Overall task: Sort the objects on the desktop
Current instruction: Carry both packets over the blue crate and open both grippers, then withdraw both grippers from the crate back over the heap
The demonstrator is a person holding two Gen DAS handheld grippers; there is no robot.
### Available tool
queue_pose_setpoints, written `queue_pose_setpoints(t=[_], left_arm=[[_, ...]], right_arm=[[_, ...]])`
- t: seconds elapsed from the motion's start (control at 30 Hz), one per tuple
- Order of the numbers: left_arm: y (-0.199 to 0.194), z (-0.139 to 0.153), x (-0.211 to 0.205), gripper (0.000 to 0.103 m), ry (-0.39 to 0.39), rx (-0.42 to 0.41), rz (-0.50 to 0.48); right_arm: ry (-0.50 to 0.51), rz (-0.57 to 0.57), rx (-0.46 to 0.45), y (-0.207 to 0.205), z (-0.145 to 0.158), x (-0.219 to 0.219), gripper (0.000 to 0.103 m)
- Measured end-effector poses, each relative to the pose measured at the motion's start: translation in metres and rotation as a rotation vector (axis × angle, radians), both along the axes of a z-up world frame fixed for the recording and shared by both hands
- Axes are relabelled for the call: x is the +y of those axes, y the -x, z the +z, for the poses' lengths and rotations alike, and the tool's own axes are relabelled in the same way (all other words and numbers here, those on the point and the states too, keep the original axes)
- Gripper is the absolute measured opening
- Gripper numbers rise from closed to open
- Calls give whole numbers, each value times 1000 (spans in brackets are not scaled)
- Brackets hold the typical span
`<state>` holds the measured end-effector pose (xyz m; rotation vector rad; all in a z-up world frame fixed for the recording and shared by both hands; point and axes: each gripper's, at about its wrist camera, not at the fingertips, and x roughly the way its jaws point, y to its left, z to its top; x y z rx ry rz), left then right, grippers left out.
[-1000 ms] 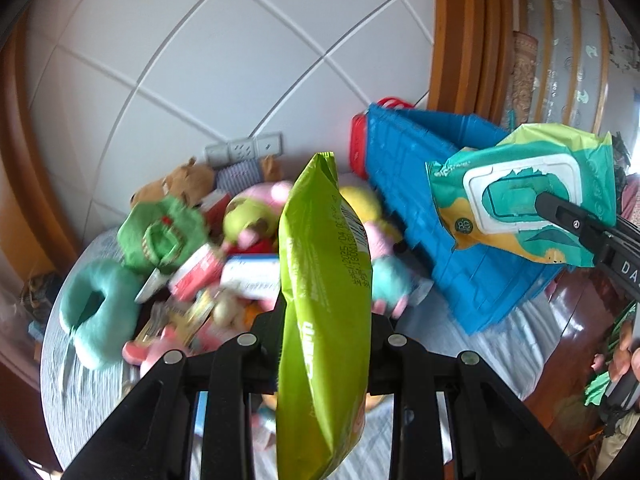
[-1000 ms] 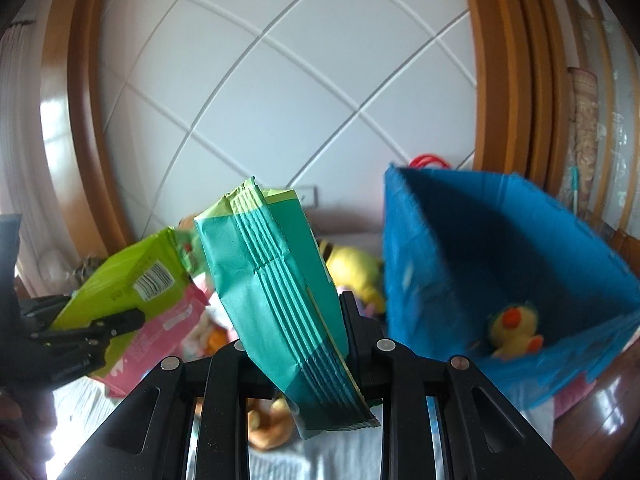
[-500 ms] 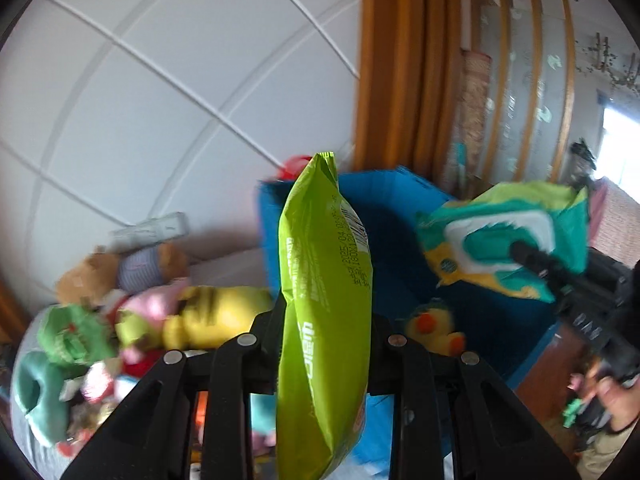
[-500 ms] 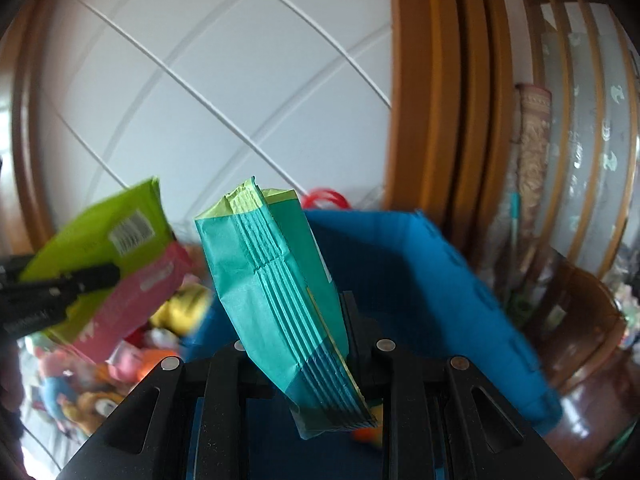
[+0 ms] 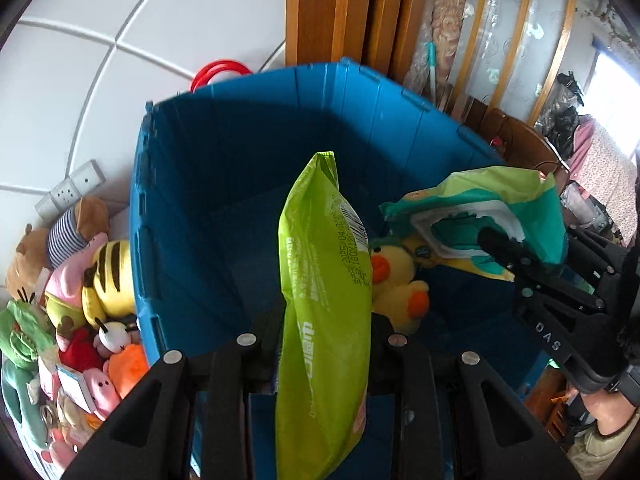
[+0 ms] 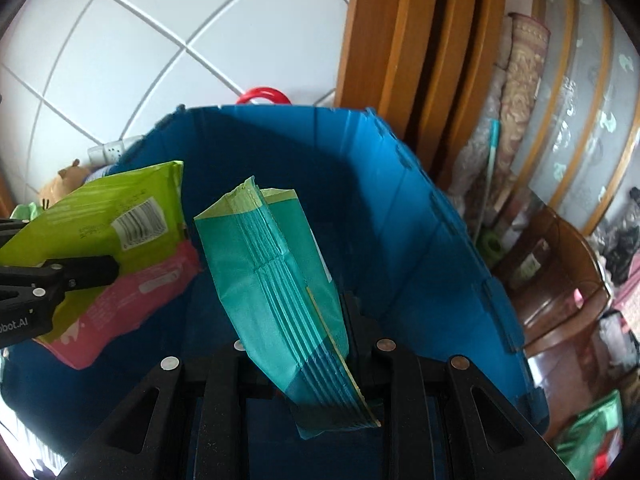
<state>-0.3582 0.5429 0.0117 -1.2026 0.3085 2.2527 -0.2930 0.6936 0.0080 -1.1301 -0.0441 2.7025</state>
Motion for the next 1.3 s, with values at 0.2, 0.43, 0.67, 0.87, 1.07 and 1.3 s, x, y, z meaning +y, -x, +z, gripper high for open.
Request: queue_pose_setpoints(t=[0.2, 0.43, 0.67, 0.87, 1.07, 1.3], left_arm=[[-14, 11, -12, 71, 9, 74, 13], [-29, 25, -33, 77, 11, 158, 38], [-59, 44, -96, 77, -19, 263, 83], [-81, 45, -164, 77, -35, 296, 124], [-91, 35, -233, 77, -33, 285, 193], [-92, 19, -303, 77, -14, 266, 299]], right_arm=[[-4, -27, 7, -3, -4, 2, 39], [-3, -17, 30, -10, 2, -16, 55], [7, -4, 95, -31, 14, -61, 68], [25, 8, 133, -46, 22, -111, 87], [25, 27, 173, -56, 33, -164, 99], [43, 85, 201, -59, 38, -222, 102]])
